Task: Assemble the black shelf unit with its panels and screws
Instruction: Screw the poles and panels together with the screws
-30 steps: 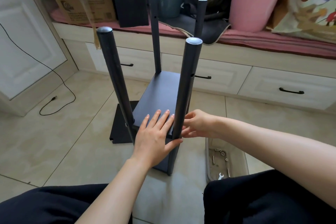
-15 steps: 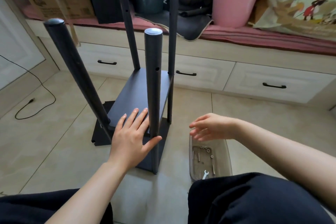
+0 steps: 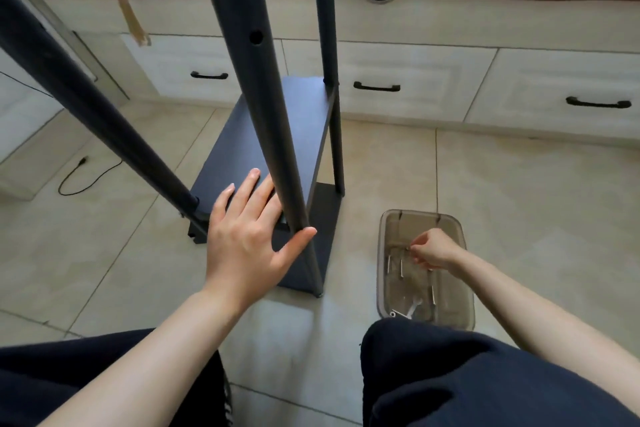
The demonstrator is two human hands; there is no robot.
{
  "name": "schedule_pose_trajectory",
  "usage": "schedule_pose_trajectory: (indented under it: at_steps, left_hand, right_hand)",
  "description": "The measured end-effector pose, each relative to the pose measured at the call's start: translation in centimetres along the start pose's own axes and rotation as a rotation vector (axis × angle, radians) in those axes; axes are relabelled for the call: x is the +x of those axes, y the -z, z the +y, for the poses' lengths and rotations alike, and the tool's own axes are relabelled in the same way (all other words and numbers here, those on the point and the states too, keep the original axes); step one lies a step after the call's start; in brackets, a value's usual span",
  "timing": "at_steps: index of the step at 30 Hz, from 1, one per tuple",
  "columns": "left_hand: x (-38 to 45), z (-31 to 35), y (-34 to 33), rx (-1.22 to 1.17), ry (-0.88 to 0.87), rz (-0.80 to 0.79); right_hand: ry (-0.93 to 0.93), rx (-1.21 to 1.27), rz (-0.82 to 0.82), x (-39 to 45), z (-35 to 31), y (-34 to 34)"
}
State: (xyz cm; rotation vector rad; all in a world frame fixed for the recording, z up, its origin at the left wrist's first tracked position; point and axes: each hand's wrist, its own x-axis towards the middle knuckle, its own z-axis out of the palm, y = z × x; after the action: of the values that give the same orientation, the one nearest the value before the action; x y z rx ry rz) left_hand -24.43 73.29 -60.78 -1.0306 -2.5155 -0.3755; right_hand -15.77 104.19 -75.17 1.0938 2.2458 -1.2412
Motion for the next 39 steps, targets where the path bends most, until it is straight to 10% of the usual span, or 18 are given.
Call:
schedule_pose_trajectory:
  at_steps: [39]
  left_hand:
    - [1.0, 1.7, -2.1, 0.066, 0.008, 0.153]
  right_hand:
    - [0.002, -0.168, 0.22, 6.4, 4.8, -6.7]
